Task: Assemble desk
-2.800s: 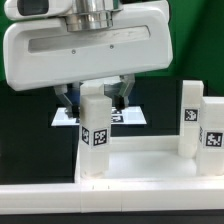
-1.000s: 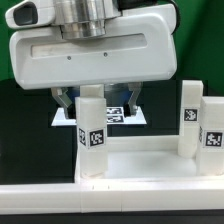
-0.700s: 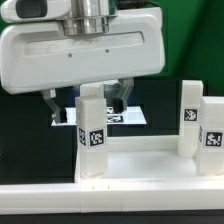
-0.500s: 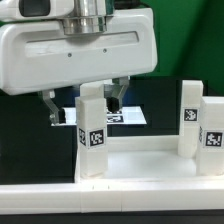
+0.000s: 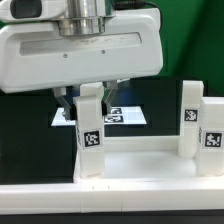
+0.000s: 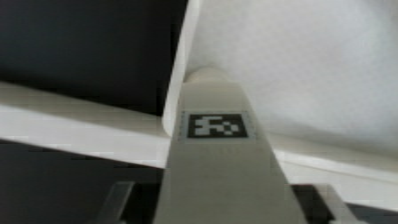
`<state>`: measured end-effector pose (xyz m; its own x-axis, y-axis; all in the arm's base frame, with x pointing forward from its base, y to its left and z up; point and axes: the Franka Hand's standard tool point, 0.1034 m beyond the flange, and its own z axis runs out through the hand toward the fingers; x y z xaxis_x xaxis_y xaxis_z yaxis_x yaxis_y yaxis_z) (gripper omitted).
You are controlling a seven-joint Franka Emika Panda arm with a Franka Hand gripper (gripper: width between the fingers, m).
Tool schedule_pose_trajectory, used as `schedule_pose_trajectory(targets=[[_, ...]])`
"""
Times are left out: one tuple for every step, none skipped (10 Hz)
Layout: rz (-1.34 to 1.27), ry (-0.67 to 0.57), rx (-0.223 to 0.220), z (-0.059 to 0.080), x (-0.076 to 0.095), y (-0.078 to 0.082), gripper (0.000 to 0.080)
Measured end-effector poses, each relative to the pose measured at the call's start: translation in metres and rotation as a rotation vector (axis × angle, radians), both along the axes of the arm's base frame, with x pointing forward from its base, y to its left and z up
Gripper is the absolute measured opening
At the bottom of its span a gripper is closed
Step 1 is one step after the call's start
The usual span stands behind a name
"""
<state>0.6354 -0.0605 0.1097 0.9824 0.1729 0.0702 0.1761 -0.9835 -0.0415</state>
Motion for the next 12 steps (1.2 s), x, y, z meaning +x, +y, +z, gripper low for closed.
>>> schedule_pose_trajectory(targets=[[-0.089, 0.005, 0.005, 0.0, 0.0, 0.0, 0.0289], [-0.29, 0.014, 0.018, 0.002, 0.002, 0.002, 0.0289], [-0.488, 0.024, 0.016, 0.004, 0.003, 0.005, 0.0289], [-0.678, 0.042, 0.028, 0.002, 0.001, 0.005, 0.0289], [-0.904, 0.059, 0.063, 0.0, 0.001, 0.004, 0.0289], [-1.069, 0.078, 0.111, -0.001, 0.001, -0.001, 0.0291], [-1.166, 0.092, 0.135, -0.001, 0.001, -0.002, 0.0291], [-1.236, 0.099, 0.135, -0.001, 0.0, -0.001, 0.0291], [-1.249, 0.099, 0.136, -0.002, 0.0, -0.002, 0.0292], [-1.193, 0.093, 0.125, -0.001, 0.0, -0.001, 0.0292], [-0.967, 0.074, 0.083, 0.0, 0.0, 0.003, 0.0492], [-0.772, 0.092, 0.078, 0.001, -0.002, 0.012, 0.0615]])
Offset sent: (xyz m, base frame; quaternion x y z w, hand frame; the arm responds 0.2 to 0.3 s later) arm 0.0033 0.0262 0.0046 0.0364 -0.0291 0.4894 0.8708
